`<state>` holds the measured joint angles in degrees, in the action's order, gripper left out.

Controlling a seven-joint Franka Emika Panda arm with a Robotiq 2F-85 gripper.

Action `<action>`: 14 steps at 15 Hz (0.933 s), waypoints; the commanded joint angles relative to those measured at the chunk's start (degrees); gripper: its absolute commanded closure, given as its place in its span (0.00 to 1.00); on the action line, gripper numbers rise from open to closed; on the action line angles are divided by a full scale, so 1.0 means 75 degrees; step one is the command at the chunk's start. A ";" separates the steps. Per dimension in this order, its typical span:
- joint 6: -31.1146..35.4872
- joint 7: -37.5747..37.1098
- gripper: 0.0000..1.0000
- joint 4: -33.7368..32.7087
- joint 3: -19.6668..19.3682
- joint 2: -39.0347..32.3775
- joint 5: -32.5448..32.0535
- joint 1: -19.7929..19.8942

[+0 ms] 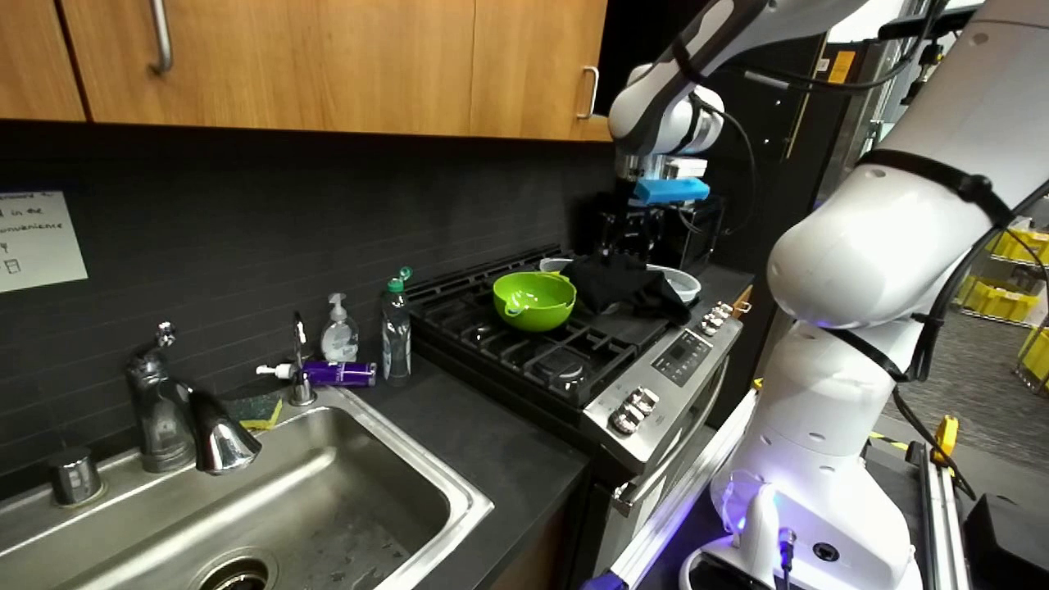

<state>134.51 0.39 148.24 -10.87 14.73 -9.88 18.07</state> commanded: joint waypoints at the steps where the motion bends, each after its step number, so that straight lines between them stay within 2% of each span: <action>1: -0.1623 0.0026 0.00 -0.1027 0.0418 -0.0139 -0.0648 -0.0441; 3: -0.2355 0.0140 0.00 -0.1448 0.0585 -0.0223 -0.1099 -0.0653; 5: -0.2723 0.0403 0.00 -0.1717 0.0627 -0.0427 -0.1584 -0.0798; 9: -0.2730 0.0733 0.00 -0.1713 0.0533 -0.0830 -0.2721 -0.0853; 10: -0.2505 0.0720 0.00 -0.1670 0.0481 -0.0940 -0.2820 -0.0864; 11: -0.2656 0.0544 0.00 -0.1578 0.0478 -0.0669 -0.2530 -0.0914; 14: -0.2543 0.0602 0.00 -0.1591 0.0447 -0.0931 -0.2661 -0.0913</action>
<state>115.68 4.95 136.41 -6.73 7.71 -29.80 12.08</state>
